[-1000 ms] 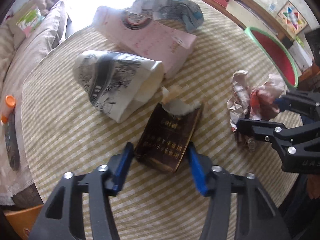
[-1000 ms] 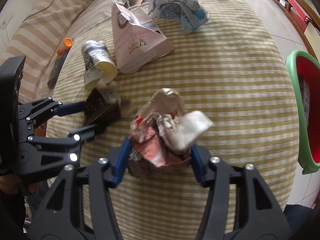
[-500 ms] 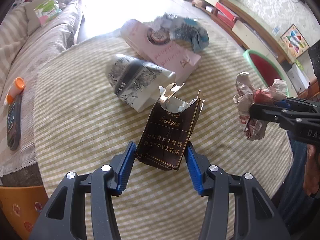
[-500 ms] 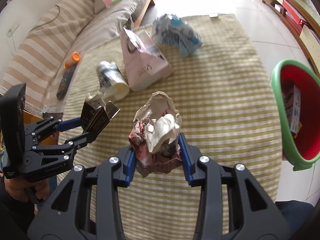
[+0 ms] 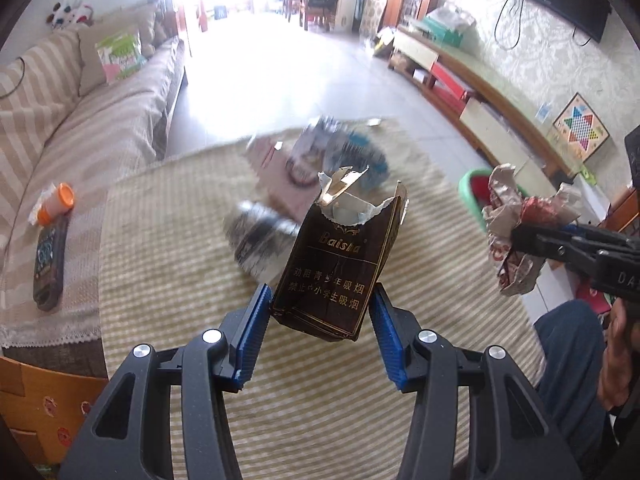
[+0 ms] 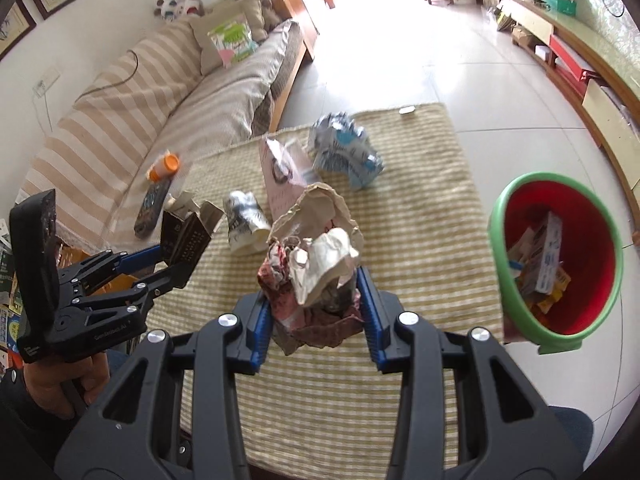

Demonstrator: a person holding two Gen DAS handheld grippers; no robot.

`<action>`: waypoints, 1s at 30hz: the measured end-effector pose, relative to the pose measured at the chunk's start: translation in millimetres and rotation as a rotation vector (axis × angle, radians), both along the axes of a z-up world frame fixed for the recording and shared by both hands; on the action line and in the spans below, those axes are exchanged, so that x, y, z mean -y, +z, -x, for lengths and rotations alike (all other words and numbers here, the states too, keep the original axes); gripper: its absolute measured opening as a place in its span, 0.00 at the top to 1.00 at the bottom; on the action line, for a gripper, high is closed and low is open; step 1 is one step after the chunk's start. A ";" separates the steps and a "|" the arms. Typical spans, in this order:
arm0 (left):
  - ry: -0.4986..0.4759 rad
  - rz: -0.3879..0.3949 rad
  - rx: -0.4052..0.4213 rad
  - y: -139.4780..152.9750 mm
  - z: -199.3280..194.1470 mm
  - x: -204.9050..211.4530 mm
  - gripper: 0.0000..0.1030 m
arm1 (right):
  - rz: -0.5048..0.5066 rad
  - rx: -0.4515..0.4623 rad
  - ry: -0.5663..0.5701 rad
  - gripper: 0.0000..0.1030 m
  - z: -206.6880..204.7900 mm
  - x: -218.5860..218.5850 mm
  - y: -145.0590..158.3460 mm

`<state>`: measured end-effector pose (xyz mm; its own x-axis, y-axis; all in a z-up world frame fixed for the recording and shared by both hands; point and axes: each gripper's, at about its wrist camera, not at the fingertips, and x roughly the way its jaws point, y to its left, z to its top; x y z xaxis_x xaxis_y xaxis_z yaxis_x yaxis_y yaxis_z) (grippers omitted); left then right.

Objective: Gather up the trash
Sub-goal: 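Lift the wrapper and dark box and carry both over the red bucket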

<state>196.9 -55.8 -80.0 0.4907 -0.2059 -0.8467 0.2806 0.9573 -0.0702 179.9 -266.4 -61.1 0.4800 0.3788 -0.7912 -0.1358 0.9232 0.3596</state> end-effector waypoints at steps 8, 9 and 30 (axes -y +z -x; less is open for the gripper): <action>-0.018 0.008 0.076 31.9 -0.8 28.9 0.54 | -0.004 0.042 -0.042 0.63 -0.3 34.3 17.4; -0.024 0.010 0.079 34.5 -1.2 33.0 0.54 | -0.006 0.047 -0.052 0.63 -1.3 41.1 18.7; -0.312 0.156 0.026 32.5 -40.4 234.5 0.54 | 0.013 0.054 -0.365 0.63 -2.3 232.3 18.3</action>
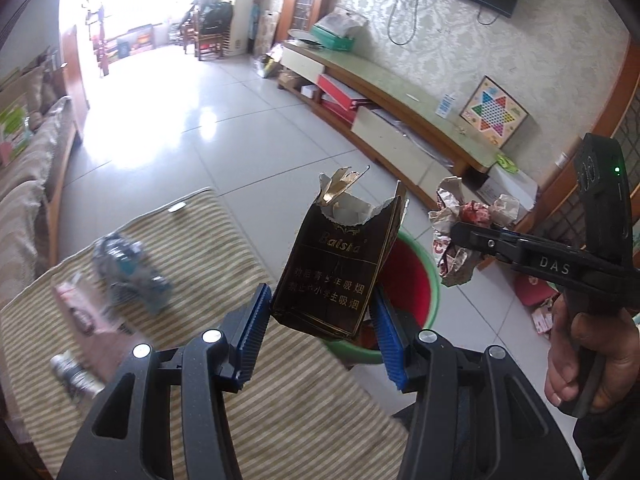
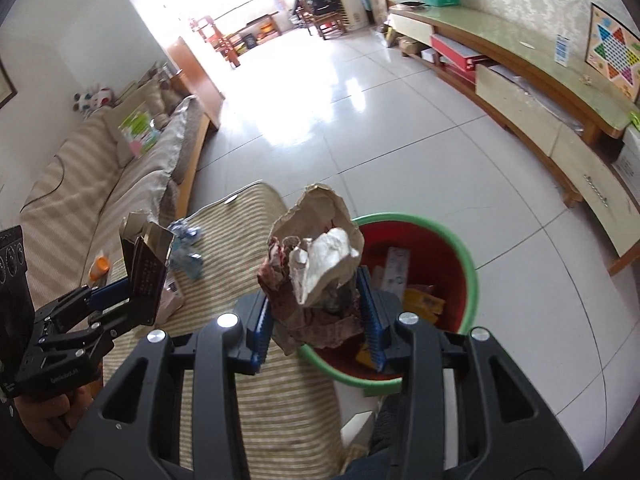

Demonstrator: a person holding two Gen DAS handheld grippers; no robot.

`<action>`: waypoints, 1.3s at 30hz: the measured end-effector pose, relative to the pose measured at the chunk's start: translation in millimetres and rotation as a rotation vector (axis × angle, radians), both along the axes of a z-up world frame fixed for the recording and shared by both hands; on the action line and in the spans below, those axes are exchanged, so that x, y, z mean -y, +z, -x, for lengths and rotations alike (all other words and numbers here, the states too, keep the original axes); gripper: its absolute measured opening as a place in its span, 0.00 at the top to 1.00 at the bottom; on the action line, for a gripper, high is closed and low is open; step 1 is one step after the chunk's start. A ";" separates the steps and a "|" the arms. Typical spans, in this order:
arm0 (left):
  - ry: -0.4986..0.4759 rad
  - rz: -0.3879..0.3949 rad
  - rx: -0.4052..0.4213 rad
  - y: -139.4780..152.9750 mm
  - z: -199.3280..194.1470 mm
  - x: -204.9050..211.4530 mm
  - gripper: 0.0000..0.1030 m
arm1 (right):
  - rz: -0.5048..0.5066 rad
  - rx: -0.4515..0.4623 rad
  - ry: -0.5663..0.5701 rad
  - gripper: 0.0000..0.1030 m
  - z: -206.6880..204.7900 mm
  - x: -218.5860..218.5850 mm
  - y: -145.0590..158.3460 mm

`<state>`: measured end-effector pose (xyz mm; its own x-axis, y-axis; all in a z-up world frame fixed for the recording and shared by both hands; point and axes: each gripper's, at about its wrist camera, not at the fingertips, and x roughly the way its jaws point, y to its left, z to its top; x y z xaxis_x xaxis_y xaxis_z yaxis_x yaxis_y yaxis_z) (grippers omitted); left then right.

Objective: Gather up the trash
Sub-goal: 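Lift the wrapper and dark box and carry both over the red bucket, then open both tools over the red bucket to drop wrapper and box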

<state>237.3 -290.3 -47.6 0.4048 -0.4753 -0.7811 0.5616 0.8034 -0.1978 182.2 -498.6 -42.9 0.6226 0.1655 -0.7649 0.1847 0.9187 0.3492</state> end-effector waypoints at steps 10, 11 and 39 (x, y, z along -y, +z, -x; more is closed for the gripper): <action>-0.070 0.029 -0.073 -27.4 -19.9 68.0 0.53 | -0.028 -0.026 -0.058 0.63 -12.7 55.8 -23.8; -0.073 0.030 -0.079 -29.4 -21.5 71.2 0.53 | -0.030 -0.028 -0.059 0.63 -13.9 58.5 -25.8; -0.005 0.030 -0.094 -35.3 -26.9 42.1 0.19 | 0.007 -0.026 -0.040 0.08 -22.1 43.4 -29.5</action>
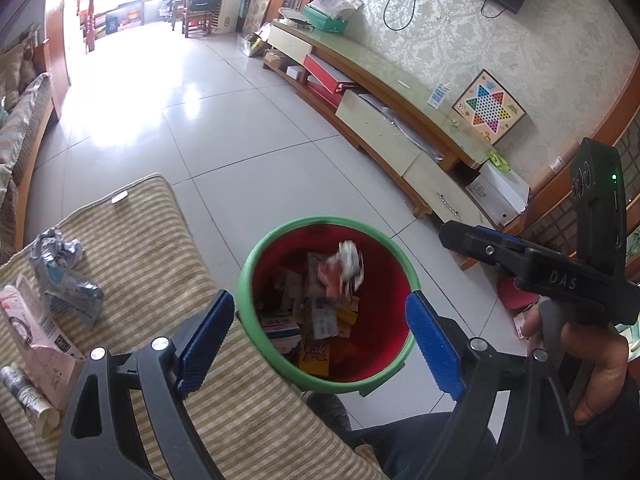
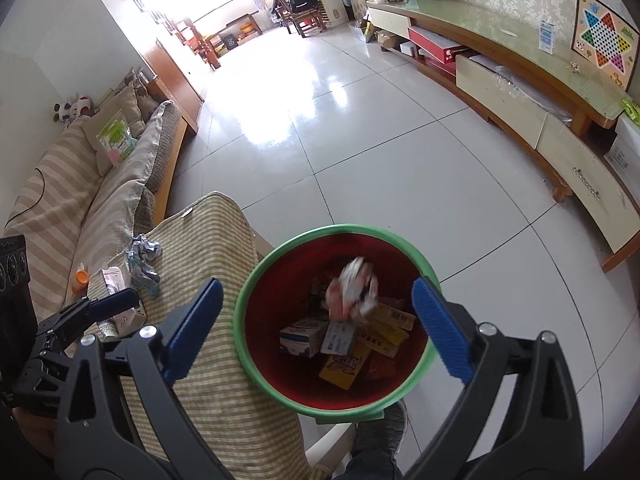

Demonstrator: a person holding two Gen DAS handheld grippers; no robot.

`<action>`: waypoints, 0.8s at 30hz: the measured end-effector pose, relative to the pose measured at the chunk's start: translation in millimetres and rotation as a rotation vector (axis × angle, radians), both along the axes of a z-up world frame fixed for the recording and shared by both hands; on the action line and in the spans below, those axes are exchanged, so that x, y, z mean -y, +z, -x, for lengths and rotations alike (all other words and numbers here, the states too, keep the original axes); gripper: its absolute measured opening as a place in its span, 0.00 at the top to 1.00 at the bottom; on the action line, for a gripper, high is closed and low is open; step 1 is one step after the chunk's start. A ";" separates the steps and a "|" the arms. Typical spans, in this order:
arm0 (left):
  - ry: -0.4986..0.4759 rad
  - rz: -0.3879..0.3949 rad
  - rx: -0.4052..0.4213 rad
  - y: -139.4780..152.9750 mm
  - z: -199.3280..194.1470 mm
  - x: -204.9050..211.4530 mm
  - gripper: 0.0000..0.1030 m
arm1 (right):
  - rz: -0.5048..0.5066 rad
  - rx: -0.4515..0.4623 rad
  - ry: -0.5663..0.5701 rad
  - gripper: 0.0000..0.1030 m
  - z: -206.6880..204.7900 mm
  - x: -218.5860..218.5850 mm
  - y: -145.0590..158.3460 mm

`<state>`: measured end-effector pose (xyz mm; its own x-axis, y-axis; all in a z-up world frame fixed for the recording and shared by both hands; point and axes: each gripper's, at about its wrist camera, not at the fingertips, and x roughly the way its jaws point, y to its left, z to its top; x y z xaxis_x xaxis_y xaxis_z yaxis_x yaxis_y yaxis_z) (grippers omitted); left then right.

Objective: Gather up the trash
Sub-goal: 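Open both tools over the red bucket to drop wrapper and box, then move both tools back over the remaining trash on the table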

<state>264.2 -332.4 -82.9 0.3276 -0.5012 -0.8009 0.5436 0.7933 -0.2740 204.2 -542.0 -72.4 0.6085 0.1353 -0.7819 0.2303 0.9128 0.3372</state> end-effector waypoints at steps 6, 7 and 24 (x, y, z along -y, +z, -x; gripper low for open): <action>0.058 0.012 0.005 8.4 8.2 -37.7 0.18 | 0.004 0.015 0.019 0.06 -0.4 -19.5 11.8; 0.065 0.013 0.006 9.5 10.1 -43.3 0.18 | 0.007 0.016 0.021 0.06 0.2 -22.6 13.4; 0.392 -0.015 -0.014 -7.2 33.4 -224.6 0.08 | 0.042 -0.007 0.219 0.05 -26.0 -151.9 10.9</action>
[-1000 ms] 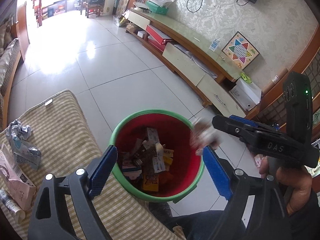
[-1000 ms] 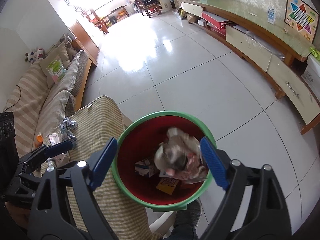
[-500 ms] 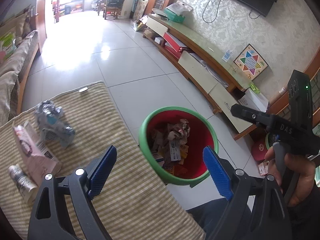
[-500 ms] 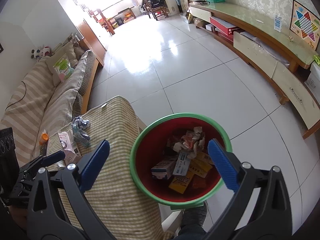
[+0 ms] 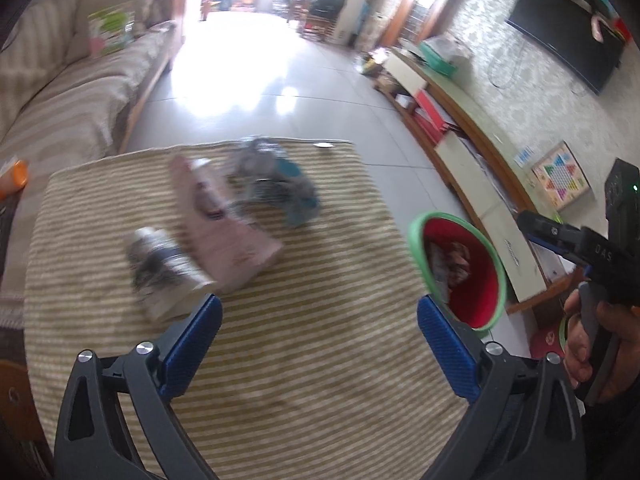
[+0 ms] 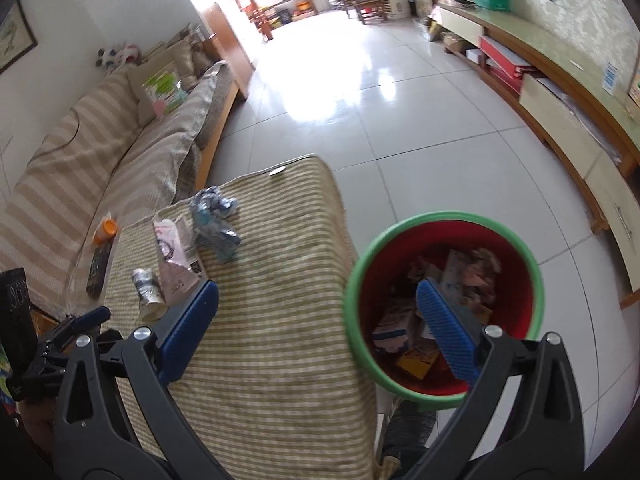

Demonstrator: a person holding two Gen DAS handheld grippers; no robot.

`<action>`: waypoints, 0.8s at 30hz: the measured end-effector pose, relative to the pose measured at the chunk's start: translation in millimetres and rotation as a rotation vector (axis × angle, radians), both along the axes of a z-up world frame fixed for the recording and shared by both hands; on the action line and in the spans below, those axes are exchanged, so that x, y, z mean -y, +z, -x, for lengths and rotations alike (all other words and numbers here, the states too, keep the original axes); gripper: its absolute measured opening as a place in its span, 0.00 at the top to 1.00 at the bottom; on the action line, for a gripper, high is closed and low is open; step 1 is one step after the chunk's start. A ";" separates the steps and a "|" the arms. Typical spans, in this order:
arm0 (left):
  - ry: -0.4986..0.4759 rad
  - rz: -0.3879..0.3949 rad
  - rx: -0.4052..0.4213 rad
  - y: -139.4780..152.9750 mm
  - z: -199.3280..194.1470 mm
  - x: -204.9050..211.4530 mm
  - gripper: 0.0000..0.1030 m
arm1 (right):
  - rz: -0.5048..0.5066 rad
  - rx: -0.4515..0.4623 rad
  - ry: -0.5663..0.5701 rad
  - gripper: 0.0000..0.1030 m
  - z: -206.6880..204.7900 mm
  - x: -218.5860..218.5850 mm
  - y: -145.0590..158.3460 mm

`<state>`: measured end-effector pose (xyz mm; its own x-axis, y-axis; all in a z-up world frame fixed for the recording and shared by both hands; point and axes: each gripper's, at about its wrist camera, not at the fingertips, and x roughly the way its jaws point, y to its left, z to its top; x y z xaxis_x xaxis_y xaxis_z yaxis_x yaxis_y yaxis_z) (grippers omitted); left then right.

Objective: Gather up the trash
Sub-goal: 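Move both tools back over the remaining trash on the table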

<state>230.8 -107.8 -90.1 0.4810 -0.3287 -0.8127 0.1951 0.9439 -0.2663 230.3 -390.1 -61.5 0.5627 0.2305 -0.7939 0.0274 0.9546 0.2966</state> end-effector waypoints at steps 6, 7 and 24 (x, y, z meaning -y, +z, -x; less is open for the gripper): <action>0.178 0.003 -0.042 -16.2 -12.6 -64.3 0.08 | 0.039 -0.017 0.104 0.05 -26.4 -58.9 -13.9; 0.198 0.011 -0.049 -19.0 -14.4 -70.5 0.08 | 0.044 -0.020 0.114 0.05 -30.9 -65.2 -16.7; 0.381 0.132 -0.181 -86.1 -72.7 -103.9 0.08 | 0.130 -0.088 0.238 0.05 -123.1 -136.6 -79.9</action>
<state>303.5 -3.8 -176.2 0.4417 -0.2626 -0.8579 -0.2209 0.8949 -0.3877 353.4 -253.5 -141.4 0.4327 0.2409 -0.8687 -0.1823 0.9671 0.1774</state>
